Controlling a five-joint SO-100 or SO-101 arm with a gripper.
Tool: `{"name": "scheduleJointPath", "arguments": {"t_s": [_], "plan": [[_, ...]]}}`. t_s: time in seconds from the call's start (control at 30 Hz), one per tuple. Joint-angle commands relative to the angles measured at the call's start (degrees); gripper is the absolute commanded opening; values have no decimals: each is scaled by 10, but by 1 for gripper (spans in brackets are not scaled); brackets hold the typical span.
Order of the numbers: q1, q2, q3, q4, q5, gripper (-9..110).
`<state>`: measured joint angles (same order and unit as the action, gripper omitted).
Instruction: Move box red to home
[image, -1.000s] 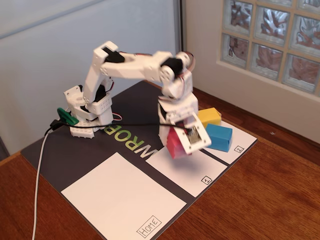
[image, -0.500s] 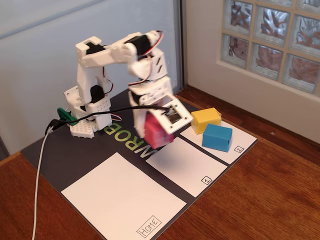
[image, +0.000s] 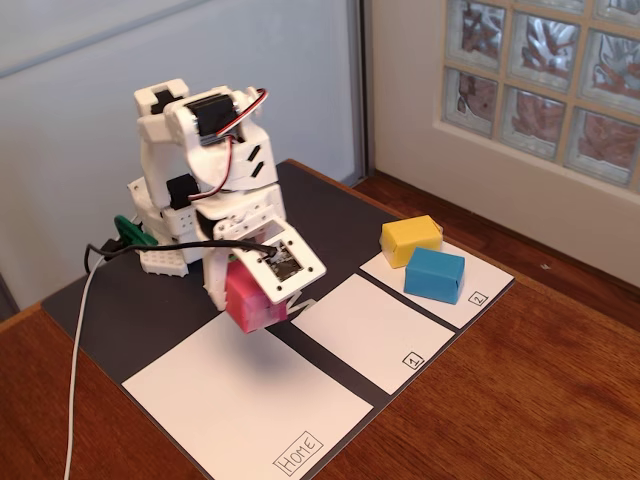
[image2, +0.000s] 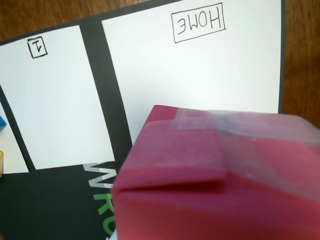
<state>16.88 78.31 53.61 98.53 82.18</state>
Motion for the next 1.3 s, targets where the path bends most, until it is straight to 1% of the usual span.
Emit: {"name": "scheduleJointPath", "arguments": {"t_s": [0.0, 0.27, 0.4, 0.47, 0.63, 0.83, 1.07, 1.27], "plan": [[21, 13, -25, -11, -25, -1], [28, 0, -3, -21, -64, -1], [33, 62, 117, -84, -89, -1], [33, 71, 148, -97, -96, -1], [22, 56, 178, -136, -105, -1], [25, 18, 202, -170, -149, -1], [31, 45, 323, -228, -168, -1], [43, 52, 379, -254, -186, -1]]}}
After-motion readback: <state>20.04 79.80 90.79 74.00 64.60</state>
